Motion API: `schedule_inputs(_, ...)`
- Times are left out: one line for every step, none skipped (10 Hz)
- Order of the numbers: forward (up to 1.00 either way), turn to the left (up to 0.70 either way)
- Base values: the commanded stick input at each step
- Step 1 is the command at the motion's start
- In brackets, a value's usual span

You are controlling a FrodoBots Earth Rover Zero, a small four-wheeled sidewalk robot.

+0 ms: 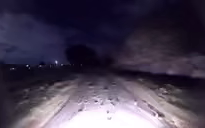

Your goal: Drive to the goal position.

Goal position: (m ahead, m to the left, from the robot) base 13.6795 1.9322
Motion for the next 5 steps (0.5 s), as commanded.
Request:
schedule_inputs(0.85,0.00)
schedule_inputs(0.85,0.00)
schedule_inputs(0.85,0.00)
schedule_inputs(0.85,0.00)
schedule_inputs(0.85,0.00)
